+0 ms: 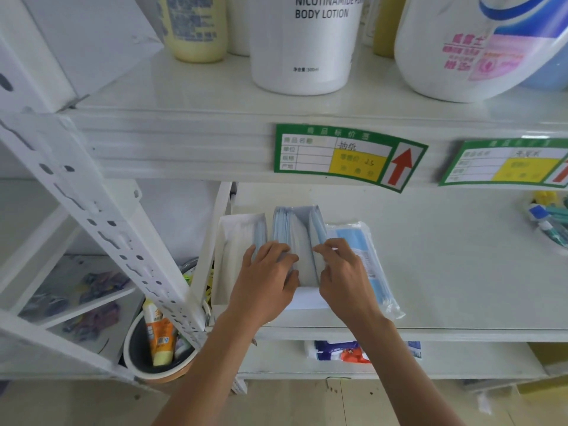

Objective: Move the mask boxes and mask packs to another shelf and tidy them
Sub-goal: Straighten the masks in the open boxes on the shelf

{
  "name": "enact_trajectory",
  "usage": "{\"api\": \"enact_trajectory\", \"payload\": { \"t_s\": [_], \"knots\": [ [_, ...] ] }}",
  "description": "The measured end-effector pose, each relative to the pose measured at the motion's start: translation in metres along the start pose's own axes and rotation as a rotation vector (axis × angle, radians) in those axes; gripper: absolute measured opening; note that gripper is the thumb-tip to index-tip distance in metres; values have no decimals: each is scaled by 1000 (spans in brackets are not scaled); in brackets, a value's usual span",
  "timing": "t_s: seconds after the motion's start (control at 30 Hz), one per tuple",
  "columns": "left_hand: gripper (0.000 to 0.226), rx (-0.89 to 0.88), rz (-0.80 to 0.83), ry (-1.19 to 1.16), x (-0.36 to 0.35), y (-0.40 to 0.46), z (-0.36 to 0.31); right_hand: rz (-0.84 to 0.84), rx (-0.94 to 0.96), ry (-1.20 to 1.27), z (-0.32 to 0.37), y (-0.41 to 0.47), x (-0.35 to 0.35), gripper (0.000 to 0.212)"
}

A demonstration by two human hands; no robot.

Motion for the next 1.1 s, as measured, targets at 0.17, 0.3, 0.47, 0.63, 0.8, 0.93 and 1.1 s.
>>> {"api": "enact_trajectory", "payload": {
  "t_s": [0.17,0.3,0.47,0.63,0.8,0.93,1.1],
  "knots": [
    [35,5,-2,-10,-1,0,1,25,82,-55,8,-5,-2,36],
    [34,0,-9,-6,0,0,0,165,80,-126,10,-5,-18,50],
    [35,1,-5,2,0,0,0,164,33,-55,9,-3,-17,44],
    [36,-1,1,-8,0,1,-1,124,6,-5,3,-2,-14,28],
    [26,-12,-21,-40,1,0,0,78,-35,105,0,4,-14,33],
    [12,-29,-51,-83,4,0,-1,73,-31,-13,2,5,-12,50],
    [9,-48,-68,-89,3,0,0,147,-124,-207,-7,5,-20,33]
  ]
}}
Point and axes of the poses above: each hand's wrist, its own y-axis towards the middle knuckle, its own x-axis out of the back of the hand, z = x × y, the point moved 9 cm from there along y, towards the middle knuckle, and after that the axes turned 11 degrees about z, right-handed, at the moved point
